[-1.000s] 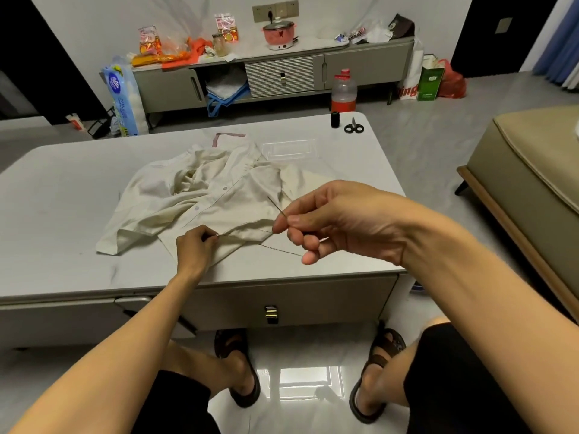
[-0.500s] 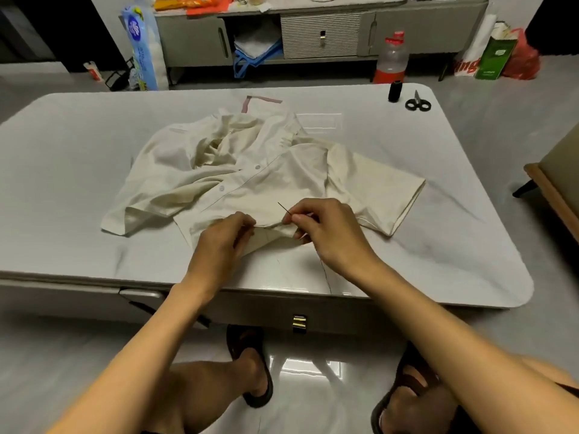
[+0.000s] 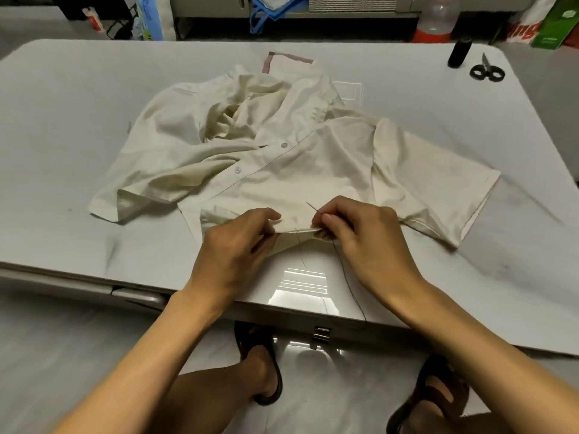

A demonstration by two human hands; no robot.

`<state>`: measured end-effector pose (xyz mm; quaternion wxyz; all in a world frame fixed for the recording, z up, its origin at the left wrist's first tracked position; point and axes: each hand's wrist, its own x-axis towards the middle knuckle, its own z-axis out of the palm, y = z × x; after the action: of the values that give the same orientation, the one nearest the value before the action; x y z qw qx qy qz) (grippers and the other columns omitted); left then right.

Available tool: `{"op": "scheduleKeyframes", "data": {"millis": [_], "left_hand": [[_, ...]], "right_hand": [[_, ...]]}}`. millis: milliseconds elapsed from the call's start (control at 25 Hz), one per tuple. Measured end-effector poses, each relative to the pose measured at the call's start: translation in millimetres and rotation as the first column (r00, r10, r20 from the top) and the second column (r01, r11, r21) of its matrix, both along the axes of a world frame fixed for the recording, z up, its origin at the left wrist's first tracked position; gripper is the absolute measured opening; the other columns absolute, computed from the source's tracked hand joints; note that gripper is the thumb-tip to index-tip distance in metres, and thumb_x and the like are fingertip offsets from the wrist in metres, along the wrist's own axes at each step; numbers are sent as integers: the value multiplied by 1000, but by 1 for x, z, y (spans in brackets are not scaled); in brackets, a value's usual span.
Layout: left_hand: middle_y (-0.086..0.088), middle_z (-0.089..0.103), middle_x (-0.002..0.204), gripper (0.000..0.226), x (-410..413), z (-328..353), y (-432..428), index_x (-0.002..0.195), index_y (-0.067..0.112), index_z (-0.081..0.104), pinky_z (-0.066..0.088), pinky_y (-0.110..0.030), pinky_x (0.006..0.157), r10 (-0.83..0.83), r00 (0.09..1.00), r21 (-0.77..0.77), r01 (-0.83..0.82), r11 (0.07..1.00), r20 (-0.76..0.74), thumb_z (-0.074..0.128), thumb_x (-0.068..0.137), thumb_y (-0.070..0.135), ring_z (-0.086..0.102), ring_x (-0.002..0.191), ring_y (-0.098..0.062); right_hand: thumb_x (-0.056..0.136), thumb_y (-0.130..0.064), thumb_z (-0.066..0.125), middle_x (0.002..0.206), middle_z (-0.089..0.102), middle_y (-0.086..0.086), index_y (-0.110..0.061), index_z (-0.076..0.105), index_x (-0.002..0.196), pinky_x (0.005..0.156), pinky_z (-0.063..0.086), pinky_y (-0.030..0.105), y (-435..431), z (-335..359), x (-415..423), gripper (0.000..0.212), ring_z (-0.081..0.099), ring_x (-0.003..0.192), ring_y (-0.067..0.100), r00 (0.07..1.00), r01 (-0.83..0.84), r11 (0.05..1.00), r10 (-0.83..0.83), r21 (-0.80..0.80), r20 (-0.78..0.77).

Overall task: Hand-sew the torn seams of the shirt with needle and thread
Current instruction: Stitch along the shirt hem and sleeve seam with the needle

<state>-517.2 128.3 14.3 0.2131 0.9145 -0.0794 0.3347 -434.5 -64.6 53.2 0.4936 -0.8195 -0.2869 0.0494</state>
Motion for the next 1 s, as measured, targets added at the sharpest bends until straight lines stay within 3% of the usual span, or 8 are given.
{"op": "scheduleKeyframes", "data": {"millis": [120, 320, 440, 600, 1000], "left_hand": [[-7, 75, 88, 23, 0, 1, -2, 90, 11, 56, 47, -15, 72, -23, 999, -5, 23, 1000, 22, 71, 81, -4, 64, 82, -10], [-6, 76, 89, 4, 0, 5, -1, 87, 2, 72, 50, -20, 70, -44, 998, 39, 42, 998, 44, 72, 87, -2, 67, 80, -14], [-7, 76, 99, 2, 0, 5, 1, 85, -2, 73, 50, -16, 78, -67, 998, 27, 67, 997, 19, 72, 86, -2, 67, 91, -10], [-8, 76, 101, 3, -1, 5, 2, 84, -3, 73, 50, -12, 80, -56, 998, 10, 56, 998, 8, 72, 86, -1, 67, 92, -9], [-7, 76, 101, 4, -3, 9, 1, 83, -3, 74, 53, -16, 79, -57, 998, -18, 57, 998, 7, 73, 86, -1, 69, 93, -9]], "right_hand": [[93, -4, 60, 75, 72, -5, -14, 71, 87, 73, 52, 22, -6, -6, -1, 17, 68, 76, 5, 995, -60, 997, 63, -47, 80], [92, -7, 63, 81, 74, -4, -17, 71, 104, 73, 49, 13, -8, -11, 3, 18, 66, 85, 3, 966, -122, 988, 140, -91, 217], [92, -13, 61, 79, 73, -6, -19, 68, 107, 69, 49, 22, -8, -11, 5, 18, 66, 80, 8, 943, -141, 980, 175, -137, 282], [92, -21, 55, 78, 72, -5, -17, 69, 101, 65, 54, 38, -6, -11, 9, 17, 68, 72, 15, 930, -175, 971, 218, -165, 296], [89, -13, 60, 76, 72, -3, -13, 72, 98, 65, 56, 35, -5, -14, 11, 15, 69, 71, 15, 918, -195, 966, 240, -167, 315]]}}
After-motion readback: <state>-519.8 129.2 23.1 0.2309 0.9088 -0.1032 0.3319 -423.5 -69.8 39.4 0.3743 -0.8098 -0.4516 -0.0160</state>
